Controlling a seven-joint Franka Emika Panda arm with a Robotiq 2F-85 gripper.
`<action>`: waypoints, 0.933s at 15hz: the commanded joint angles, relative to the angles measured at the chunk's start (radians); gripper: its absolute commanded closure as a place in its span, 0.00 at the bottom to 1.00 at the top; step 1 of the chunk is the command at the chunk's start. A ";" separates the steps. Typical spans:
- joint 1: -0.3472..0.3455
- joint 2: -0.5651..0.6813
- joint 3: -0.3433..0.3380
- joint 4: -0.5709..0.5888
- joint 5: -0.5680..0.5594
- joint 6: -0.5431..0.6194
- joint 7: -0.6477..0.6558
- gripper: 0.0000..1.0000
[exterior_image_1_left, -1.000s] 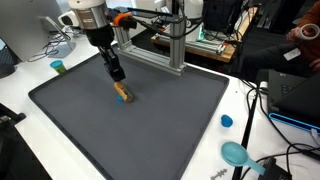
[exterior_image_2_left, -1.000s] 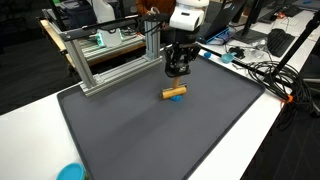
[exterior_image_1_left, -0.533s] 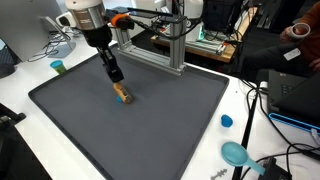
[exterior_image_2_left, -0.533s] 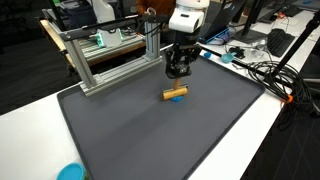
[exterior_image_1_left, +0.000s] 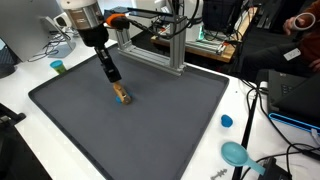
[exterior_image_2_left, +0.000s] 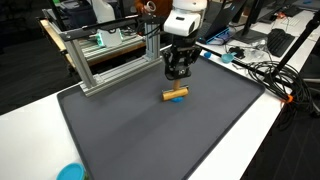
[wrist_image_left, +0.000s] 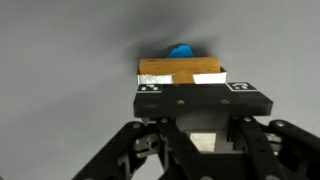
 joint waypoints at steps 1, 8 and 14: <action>0.006 0.006 -0.008 0.011 0.005 -0.010 -0.004 0.53; -0.013 0.031 -0.001 0.036 0.037 0.087 -0.019 0.78; -0.013 0.068 -0.007 0.065 0.028 0.090 -0.014 0.78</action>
